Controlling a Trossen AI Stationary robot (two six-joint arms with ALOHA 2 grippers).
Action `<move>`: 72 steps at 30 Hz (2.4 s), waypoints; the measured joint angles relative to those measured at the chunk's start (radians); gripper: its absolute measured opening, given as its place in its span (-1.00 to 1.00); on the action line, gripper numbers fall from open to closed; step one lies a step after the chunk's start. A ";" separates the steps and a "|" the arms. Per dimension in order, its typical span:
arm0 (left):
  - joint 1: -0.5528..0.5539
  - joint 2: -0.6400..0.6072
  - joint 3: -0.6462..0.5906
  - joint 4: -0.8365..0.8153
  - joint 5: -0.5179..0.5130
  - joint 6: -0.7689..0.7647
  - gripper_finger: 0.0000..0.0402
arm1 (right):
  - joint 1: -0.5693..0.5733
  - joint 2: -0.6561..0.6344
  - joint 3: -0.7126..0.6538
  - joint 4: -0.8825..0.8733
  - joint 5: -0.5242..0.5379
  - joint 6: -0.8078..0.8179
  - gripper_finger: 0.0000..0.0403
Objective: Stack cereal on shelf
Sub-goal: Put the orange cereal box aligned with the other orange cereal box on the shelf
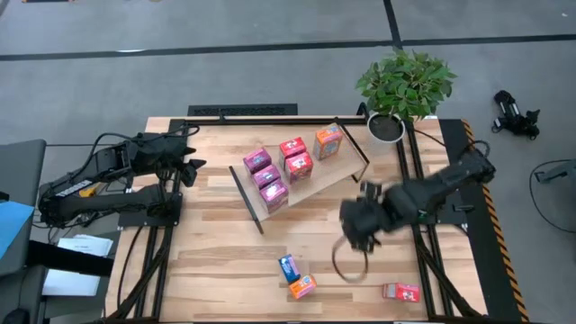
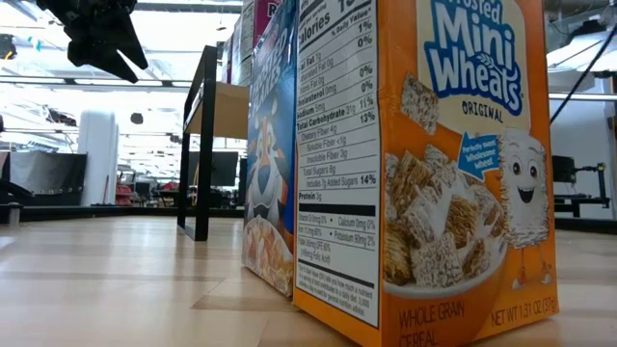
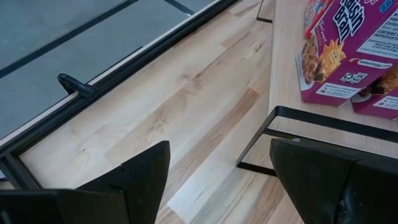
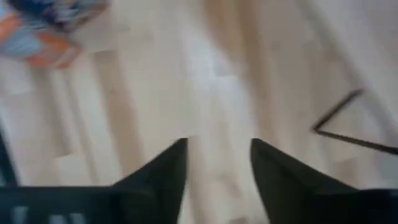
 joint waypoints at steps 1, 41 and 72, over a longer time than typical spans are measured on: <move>0.000 0.000 0.000 0.000 0.000 0.000 0.34 | 0.033 0.015 0.000 0.008 0.004 0.031 0.08; 0.000 0.000 0.000 -0.032 0.034 -0.066 0.34 | 0.099 0.400 0.016 0.724 -0.184 -0.420 0.80; 0.000 0.000 0.000 -0.034 0.032 -0.066 0.34 | 0.084 0.231 0.016 0.464 -0.084 -0.425 -0.02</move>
